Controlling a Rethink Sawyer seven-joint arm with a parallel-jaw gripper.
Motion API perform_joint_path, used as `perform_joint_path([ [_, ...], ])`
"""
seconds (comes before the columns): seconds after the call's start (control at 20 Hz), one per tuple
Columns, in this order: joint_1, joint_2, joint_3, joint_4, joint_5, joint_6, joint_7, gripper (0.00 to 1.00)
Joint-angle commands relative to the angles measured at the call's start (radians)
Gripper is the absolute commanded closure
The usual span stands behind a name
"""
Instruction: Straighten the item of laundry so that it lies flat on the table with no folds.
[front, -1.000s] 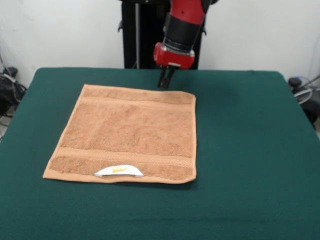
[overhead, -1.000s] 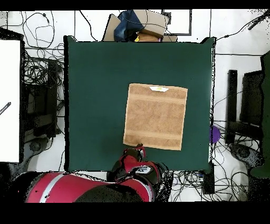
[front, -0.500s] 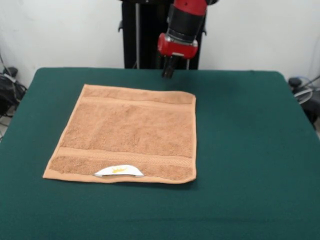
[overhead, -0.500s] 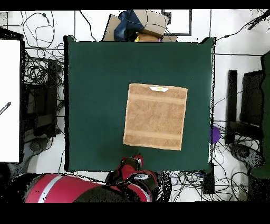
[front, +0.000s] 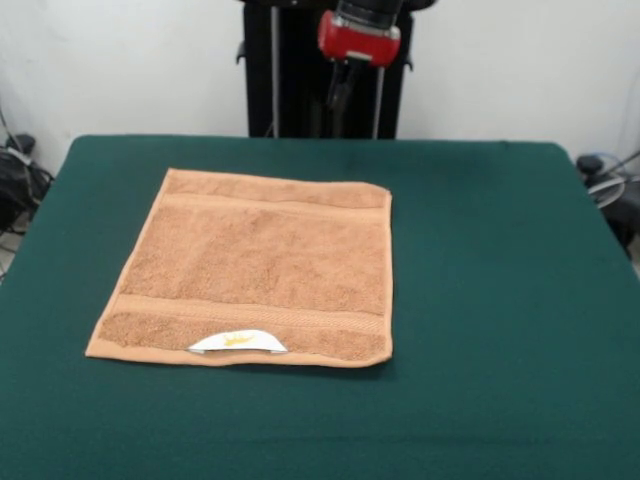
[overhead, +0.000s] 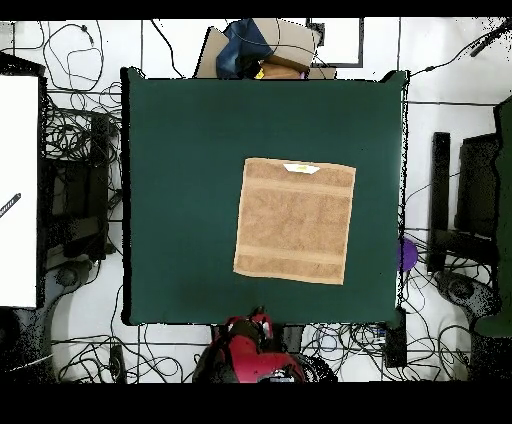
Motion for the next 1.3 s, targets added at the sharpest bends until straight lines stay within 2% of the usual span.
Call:
perform_joint_path([
  [0.05, -0.037, -0.044, 0.043, -0.02, 0.001, 0.123, 0.137, 1.0],
  [0.2, -0.076, -0.138, 0.09, -0.013, 0.004, 0.198, 0.134, 1.0],
  [0.3, -0.089, -0.152, 0.119, 0.001, 0.007, 0.206, 0.149, 1.0],
  [0.4, -0.093, -0.12, 0.113, 0.016, -0.011, 0.164, 0.158, 1.0],
  [0.6, -0.049, -0.008, 0.048, 0.077, -0.026, -0.024, 0.211, 1.0],
  [0.8, -0.06, -0.122, 0.072, 0.144, -0.013, 0.095, 0.204, 1.0],
  [1.0, -0.083, -0.16, 0.096, 0.151, 0.001, 0.135, 0.196, 1.0],
  [1.3, -0.1, -0.157, 0.135, 0.139, 0.035, 0.094, 0.225, 1.0],
])
